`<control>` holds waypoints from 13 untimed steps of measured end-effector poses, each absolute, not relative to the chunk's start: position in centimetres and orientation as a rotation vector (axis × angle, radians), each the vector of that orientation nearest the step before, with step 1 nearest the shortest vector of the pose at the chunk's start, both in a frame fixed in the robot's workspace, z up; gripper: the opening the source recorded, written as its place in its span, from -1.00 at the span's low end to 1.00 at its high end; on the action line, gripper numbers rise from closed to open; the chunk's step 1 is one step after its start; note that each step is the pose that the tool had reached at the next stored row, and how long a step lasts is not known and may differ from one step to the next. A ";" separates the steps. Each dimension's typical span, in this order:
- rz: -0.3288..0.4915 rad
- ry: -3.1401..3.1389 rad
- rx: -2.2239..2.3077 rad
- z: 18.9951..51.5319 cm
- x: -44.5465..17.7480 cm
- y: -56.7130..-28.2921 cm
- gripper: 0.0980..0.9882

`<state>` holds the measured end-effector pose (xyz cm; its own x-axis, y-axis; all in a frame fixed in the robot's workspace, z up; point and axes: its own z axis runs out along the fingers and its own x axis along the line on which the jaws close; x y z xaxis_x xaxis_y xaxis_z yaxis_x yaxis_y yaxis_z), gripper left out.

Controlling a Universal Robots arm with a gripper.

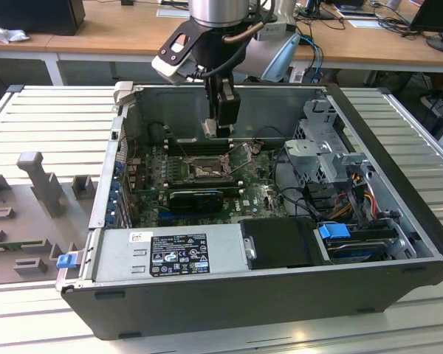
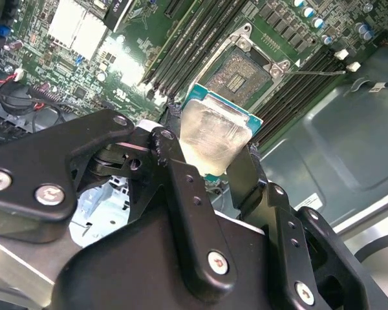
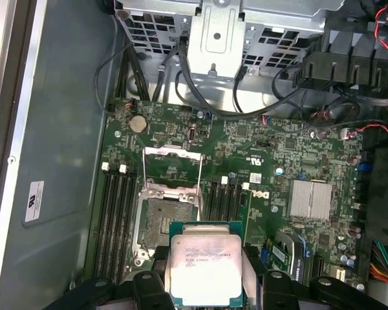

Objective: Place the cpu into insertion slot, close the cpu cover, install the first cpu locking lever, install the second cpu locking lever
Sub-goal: 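Place the cpu into insertion slot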

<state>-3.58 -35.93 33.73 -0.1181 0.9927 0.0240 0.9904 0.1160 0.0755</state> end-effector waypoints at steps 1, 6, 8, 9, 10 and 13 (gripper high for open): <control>0.112 2.320 2.067 33.7 -3.6 -35.9 -0.03; 0.112 2.313 2.075 33.6 -3.6 -35.9 -0.03; 0.112 2.309 2.078 33.6 -3.6 -35.9 -0.03; 0.112 2.307 2.081 33.6 -3.6 -35.9 -0.03; 0.112 2.306 2.082 33.6 -3.6 -35.9 -0.03; 0.112 2.301 2.087 33.6 -3.6 -35.9 -0.03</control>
